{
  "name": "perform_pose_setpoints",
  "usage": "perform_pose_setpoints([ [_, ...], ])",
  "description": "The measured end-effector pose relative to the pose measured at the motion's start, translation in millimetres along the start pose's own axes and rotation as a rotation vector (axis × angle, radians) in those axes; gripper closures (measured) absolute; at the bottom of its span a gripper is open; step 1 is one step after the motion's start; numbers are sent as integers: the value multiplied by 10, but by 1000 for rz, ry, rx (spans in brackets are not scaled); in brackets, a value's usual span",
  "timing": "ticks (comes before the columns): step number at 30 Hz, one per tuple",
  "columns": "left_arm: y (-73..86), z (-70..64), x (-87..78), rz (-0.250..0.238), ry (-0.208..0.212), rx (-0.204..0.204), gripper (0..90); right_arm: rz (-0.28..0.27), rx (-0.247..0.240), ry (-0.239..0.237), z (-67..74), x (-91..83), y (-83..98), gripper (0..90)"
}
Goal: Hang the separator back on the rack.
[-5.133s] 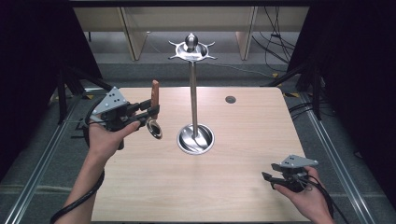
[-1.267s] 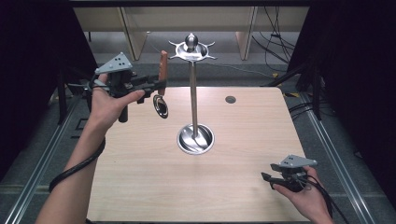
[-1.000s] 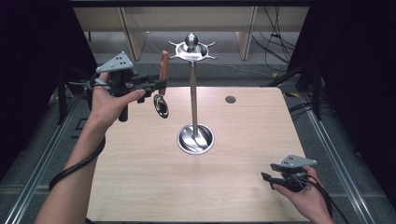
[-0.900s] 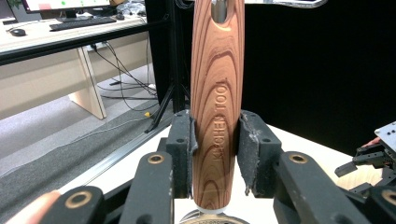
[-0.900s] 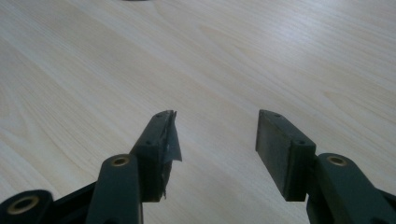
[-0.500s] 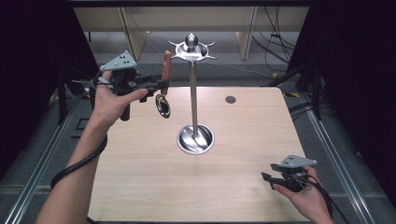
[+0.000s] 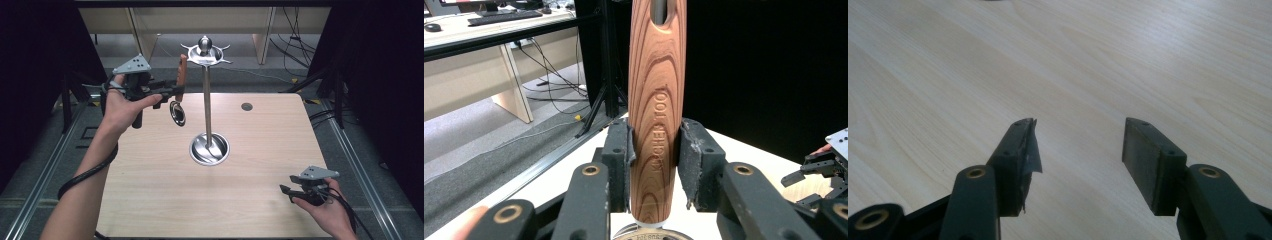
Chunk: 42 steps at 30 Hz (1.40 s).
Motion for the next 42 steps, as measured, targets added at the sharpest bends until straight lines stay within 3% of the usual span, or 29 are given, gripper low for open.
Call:
perform_pose_setpoints([
  [14, 38, -22, 87, 10, -7, -15, 667, 0, 0, 1, 2, -3, 4, 476],
  [18, 58, -31, 86, -3, -14, -26, 661, 1, -13, 2, -7, -2, 2, 476],
  [24, 43, -44, 41, -33, -32, -28, 626, 6, 7, 0, 6, -2, 7, 475],
  [32, 114, -119, -118, -52, -90, 6, 557, -5, -2, -2, 1, 0, 7, 474],
  [34, 167, -160, -177, -48, -109, 16, 542, 17, 25, -3, 20, -17, 9, 474],
  [35, 189, -175, -213, -50, -119, 36, 534, -4, -6, 3, -5, -5, 5, 473],
  [42, 342, -310, -464, -78, -179, 56, 512, -11, -24, 9, -6, 3, -1, 471],
])
Point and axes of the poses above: each handheld gripper's, and its own axes: x roughly forward along the jaws, y roughly out of its underside, z roughly to its left, the point moved 2 cm from there along x, roughly forward along the jaws, and after that the axes turned 10 degrees about -z, right-handed, at the moved point
